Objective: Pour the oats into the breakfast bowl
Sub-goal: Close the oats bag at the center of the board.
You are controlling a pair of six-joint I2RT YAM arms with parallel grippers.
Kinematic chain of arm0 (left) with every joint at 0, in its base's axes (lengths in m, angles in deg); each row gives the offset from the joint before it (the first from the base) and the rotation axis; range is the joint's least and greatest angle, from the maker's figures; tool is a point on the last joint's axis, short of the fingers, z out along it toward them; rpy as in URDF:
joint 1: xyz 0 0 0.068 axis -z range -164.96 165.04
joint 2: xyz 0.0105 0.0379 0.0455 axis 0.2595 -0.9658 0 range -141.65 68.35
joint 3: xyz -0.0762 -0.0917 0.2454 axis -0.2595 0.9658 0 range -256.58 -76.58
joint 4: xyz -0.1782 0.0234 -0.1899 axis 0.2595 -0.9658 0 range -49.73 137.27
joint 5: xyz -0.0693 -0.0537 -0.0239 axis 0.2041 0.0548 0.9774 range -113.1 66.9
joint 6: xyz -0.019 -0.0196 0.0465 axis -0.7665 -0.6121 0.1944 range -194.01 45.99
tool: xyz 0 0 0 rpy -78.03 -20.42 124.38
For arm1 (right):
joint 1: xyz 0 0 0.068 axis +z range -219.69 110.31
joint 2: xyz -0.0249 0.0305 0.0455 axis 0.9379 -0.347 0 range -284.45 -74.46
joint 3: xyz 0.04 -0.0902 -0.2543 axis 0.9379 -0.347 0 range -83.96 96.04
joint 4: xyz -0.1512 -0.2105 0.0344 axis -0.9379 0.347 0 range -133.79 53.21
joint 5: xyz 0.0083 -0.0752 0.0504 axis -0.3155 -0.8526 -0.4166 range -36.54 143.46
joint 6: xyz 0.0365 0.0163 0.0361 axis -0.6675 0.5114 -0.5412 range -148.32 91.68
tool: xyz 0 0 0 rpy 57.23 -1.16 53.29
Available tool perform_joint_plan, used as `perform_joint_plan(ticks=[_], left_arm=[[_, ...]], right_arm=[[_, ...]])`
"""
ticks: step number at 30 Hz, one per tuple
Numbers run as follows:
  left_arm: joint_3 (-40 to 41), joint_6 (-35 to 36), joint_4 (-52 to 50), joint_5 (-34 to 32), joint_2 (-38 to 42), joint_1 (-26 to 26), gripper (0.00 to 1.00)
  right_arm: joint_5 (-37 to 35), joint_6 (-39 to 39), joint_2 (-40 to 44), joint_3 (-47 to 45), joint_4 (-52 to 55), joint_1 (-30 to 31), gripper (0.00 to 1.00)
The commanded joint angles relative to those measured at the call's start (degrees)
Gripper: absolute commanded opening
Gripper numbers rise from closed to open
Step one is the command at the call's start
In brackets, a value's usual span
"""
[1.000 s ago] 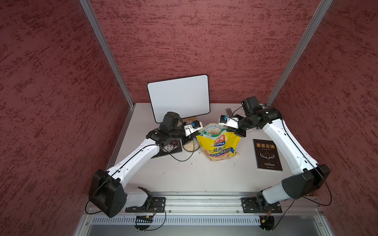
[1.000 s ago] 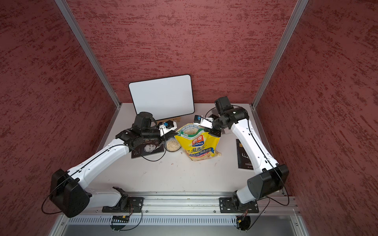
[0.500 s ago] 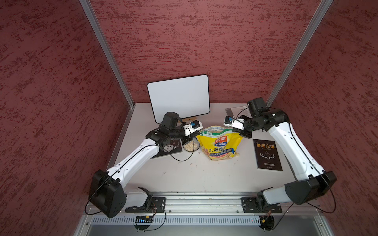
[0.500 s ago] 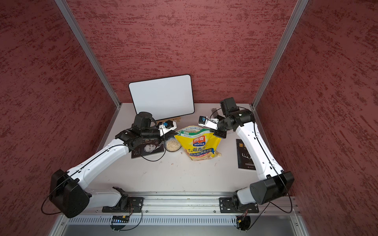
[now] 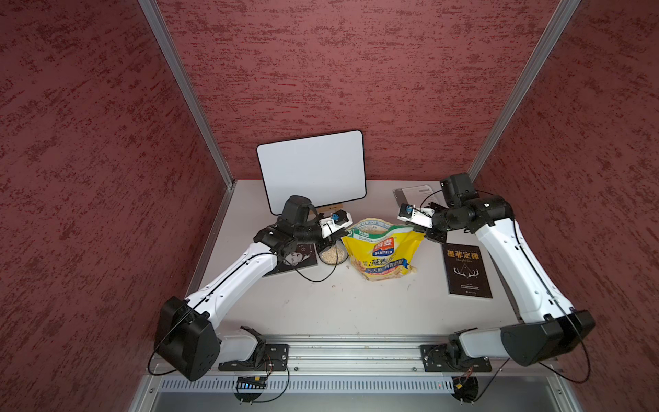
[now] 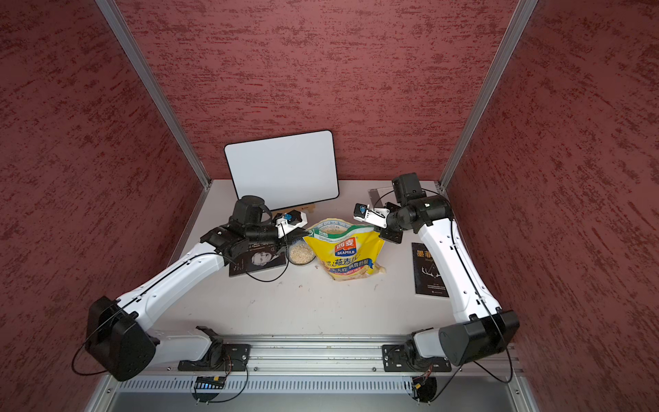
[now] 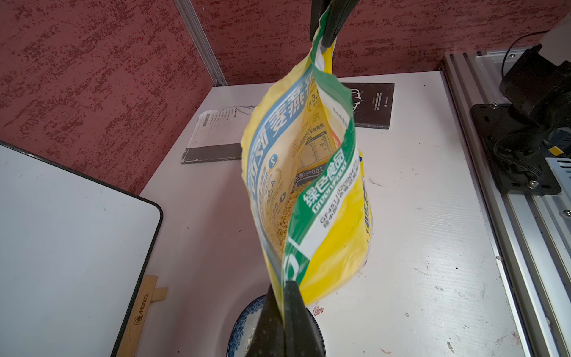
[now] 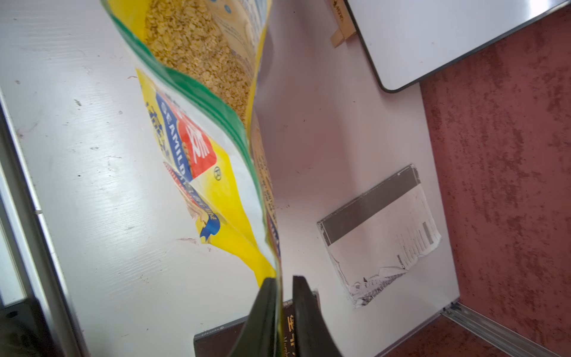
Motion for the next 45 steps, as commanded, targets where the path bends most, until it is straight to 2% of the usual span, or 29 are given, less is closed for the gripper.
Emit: perform_joint_plan(ticks=[1,5,11,17,26,31,33,41,45], left_arm=[[-0.2,0.6,4.0,1.3,2.3,-0.5,0.0],[-0.1,0.5,4.3,1.7,2.3,-0.5,0.0],[0.4,0.5,5.4,2.2,2.5,-0.5,0.0],[0.6,0.4,5.9,2.3,2.5,-0.5,0.0],[1.3,0.2,6.9,1.8,2.7,-0.6,0.0],[1.8,0.1,7.7,1.4,3.2,-0.7,0.0],[2.2,0.1,8.0,1.2,3.3,-0.8,0.0],[3.0,-0.1,8.5,0.7,4.0,-1.3,0.0],[3.5,-0.2,8.4,0.2,4.4,-1.6,0.0]], right_arm=[[3.7,-1.3,1.2,0.9,-1.5,0.4,0.33],[4.6,-2.1,-1.4,3.9,-0.4,3.8,0.46],[5.4,-1.6,-6.7,7.2,0.5,7.0,0.48],[6.5,-1.5,-10.5,9.2,0.3,9.2,0.56],[11.7,-2.1,-13.8,12.3,0.7,11.7,0.63],[11.3,-1.8,-14.3,12.1,1.2,11.8,0.53],[10.0,-1.5,-14.6,12.1,2.2,11.8,0.45],[8.6,-1.1,-13.3,12.0,2.2,11.4,0.24],[7.8,-0.5,-13.1,12.5,3.0,11.2,0.1]])
